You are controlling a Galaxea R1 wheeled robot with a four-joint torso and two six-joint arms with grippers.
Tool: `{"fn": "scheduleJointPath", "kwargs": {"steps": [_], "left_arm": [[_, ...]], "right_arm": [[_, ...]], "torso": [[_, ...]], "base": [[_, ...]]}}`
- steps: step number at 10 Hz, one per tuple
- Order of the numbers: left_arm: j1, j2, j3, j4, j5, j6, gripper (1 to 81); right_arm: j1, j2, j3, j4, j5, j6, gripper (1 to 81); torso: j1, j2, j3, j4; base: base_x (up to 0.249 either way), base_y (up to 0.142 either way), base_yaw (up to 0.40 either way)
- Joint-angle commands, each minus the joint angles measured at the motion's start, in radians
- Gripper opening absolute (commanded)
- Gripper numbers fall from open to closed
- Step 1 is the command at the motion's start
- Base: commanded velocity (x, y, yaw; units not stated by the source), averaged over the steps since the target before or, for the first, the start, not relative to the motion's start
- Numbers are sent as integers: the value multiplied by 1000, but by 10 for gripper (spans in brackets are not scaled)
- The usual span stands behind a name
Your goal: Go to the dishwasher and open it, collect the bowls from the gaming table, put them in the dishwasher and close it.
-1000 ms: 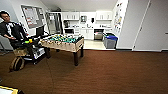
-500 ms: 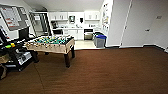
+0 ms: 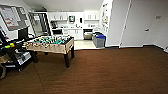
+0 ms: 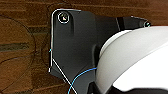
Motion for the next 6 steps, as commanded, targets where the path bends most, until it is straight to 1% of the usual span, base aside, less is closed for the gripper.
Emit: {"fn": "scheduleJointPath", "kwargs": {"steps": [1, 6], "left_arm": [[-37, -15, -1, 1, 21, -2, 10], [-37, -16, 1, 1, 21, -2, 10]], "right_arm": [[28, -2, 3, -10, -26, 0, 10], [28, 0, 3, -8, -26, 0, 10]], "torso": [[0, 0, 0, 0], [0, 0, 0, 0]], "base": [[0, 0, 0], [0, 0, 0]]}}
